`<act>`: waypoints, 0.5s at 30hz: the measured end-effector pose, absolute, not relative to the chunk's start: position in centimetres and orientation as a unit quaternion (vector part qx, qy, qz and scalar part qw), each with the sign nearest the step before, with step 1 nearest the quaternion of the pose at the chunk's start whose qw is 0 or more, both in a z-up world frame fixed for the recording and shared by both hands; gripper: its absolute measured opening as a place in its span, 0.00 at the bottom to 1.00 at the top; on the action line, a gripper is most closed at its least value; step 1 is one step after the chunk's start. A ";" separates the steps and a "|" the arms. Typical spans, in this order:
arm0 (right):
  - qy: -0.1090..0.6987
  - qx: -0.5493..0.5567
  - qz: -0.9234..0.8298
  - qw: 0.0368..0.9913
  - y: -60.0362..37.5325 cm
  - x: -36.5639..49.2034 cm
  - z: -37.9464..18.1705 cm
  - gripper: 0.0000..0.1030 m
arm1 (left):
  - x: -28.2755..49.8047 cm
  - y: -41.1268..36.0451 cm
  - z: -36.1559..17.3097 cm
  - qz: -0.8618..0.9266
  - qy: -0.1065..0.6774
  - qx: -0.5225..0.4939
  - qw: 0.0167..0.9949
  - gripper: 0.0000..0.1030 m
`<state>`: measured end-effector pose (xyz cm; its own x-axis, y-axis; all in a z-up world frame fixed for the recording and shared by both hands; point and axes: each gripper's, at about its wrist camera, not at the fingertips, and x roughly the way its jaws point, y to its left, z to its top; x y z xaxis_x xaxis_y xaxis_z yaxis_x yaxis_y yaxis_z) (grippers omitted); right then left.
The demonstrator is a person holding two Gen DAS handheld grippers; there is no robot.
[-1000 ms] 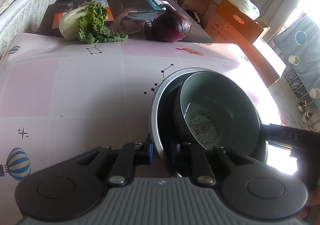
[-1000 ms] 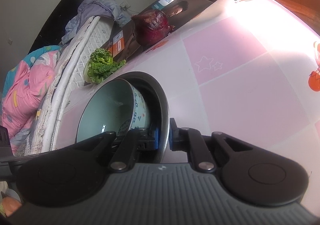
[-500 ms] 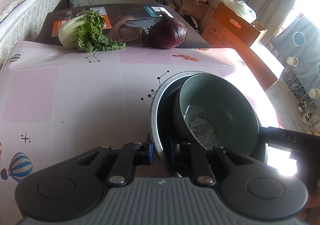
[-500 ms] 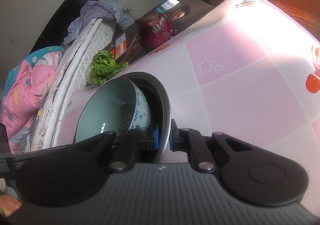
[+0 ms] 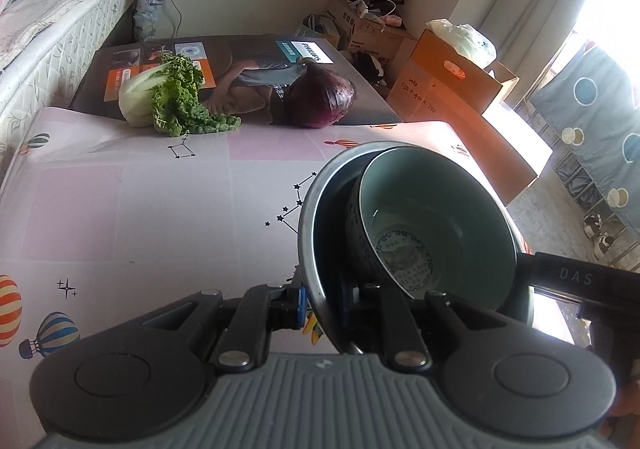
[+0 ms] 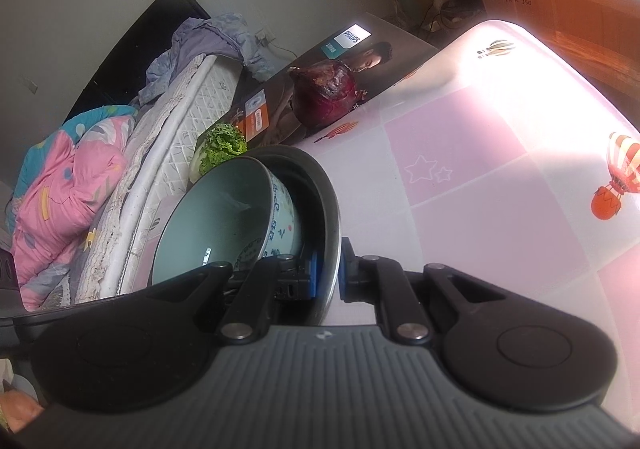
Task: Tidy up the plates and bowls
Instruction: 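Lift the nested steel and green bowls with both tools over the plate stack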
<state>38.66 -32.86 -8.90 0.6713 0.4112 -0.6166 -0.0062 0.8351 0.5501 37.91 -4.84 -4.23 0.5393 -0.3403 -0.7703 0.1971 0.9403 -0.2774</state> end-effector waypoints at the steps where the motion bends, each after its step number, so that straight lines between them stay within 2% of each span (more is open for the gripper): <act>1: 0.386 0.261 0.120 0.877 -32.8 38.3 -8.5 0.09 | 37.6 -4.8 -3.8 -0.154 0.453 -0.079 0.875 0.14; 15: 0.389 0.259 0.128 0.875 -30.9 29.5 -4.2 0.08 | 29.7 -2.6 0.0 -0.154 0.445 -0.081 0.879 0.13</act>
<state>29.49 -30.92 -4.19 0.6646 0.4260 -0.6139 -0.0225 0.8326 0.5534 29.66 -2.64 -0.03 0.5568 -0.3422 -0.7569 0.1987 0.9396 -0.2786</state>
